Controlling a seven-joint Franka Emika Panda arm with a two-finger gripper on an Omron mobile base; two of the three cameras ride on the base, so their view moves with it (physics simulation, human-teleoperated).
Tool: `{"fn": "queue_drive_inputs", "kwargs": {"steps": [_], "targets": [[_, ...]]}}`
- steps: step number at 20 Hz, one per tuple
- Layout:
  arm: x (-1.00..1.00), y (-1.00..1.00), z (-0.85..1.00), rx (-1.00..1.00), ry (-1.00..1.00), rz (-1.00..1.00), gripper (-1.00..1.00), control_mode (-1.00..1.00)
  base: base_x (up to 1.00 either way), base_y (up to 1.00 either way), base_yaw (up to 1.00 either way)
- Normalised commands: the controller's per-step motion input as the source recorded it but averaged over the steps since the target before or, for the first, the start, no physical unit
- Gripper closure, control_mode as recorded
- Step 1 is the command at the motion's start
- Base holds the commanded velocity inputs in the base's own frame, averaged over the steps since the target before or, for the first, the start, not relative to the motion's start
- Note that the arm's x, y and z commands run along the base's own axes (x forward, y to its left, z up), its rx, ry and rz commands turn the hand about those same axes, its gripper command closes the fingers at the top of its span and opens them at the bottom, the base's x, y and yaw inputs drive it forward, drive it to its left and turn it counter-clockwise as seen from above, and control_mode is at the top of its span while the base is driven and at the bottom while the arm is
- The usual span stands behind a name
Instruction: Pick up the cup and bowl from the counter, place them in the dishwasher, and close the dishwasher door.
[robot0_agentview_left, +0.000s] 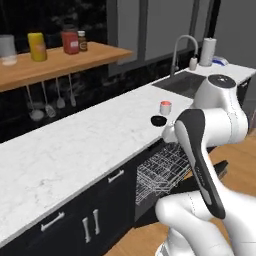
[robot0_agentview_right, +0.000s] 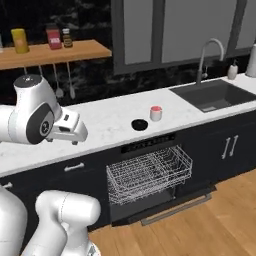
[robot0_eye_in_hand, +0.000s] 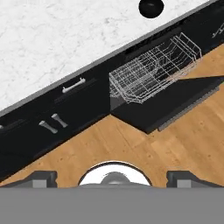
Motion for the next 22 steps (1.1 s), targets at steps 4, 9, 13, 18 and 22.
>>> {"fn": "queue_drive_inputs", "kwargs": {"steps": [4, 9, 13, 18, 22], "targets": [[0.00, 0.00, 0.00, 0.00, 0.00, 0.00, -1.00, 1.00, 0.00, 0.30, -0.95], [0.00, 0.00, 0.00, 0.00, 0.00, 0.00, -1.00, 1.00, 0.01, 0.46, -0.43], [0.00, 0.00, 0.00, 0.00, 0.00, 0.00, -1.00, 1.00, 0.23, 0.27, -0.03], [0.00, 0.00, 0.00, 0.00, 0.00, 0.00, -1.00, 1.00, 0.30, 0.06, -0.13], [0.00, 0.00, 0.00, 0.00, 0.00, 0.00, -1.00, 1.00, 0.52, 0.56, -0.12]]}}
